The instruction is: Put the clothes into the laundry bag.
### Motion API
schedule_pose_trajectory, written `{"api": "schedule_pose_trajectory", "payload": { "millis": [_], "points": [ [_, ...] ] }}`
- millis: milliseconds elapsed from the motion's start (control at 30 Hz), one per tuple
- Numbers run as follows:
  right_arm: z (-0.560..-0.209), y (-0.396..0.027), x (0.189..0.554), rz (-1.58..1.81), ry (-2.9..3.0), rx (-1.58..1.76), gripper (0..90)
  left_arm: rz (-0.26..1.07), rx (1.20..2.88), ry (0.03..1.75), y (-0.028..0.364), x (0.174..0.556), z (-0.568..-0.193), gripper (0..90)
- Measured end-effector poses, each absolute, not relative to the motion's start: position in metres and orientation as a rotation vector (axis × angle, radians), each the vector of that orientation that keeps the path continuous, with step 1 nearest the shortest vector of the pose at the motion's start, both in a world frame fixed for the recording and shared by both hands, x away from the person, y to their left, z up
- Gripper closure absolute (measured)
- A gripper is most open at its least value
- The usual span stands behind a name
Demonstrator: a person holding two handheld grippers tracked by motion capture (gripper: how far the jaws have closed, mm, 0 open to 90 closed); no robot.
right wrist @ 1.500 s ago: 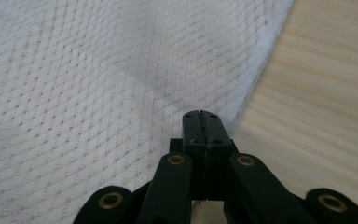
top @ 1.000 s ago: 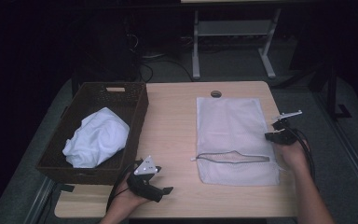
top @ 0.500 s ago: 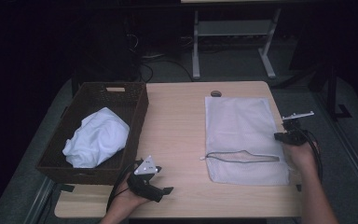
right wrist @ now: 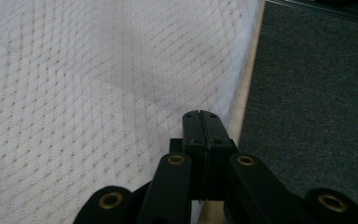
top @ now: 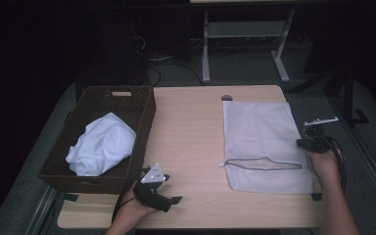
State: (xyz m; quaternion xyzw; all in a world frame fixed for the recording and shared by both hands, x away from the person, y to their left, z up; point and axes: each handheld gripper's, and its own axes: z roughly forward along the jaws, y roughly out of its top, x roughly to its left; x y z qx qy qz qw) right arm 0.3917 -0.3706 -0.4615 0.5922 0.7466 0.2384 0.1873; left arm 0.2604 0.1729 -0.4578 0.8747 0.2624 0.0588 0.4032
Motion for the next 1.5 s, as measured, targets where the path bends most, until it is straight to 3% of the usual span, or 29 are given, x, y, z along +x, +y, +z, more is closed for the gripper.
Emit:
{"api": "schedule_pose_trajectory", "payload": {
  "millis": [200, 367, 667, 1133, 1500],
  "points": [
    [-0.460, -0.376, 0.389, 0.714, 2.082, 1.665, 89.5, 0.147, 2.210, 0.661, 0.173, 0.260, -0.458, 12.9],
    [-0.450, -0.368, 0.382, 0.775, 2.098, 1.614, 82.9, 0.149, 2.210, 0.661, 0.174, 0.260, -0.457, 13.0],
    [-0.439, -0.352, 0.354, 0.850, 2.102, 1.507, 51.9, 0.147, 2.208, 0.661, 0.173, 0.259, -0.457, 12.9],
    [-0.437, -0.333, 0.302, 0.963, 2.157, 1.410, 24.8, 0.147, 2.217, 0.653, 0.172, 0.259, -0.457, 12.9],
    [-0.435, -0.306, 0.268, 1.060, 2.218, 1.301, 21.4, 0.142, 2.225, 0.648, 0.171, 0.258, -0.458, 12.9]
  ]
}}
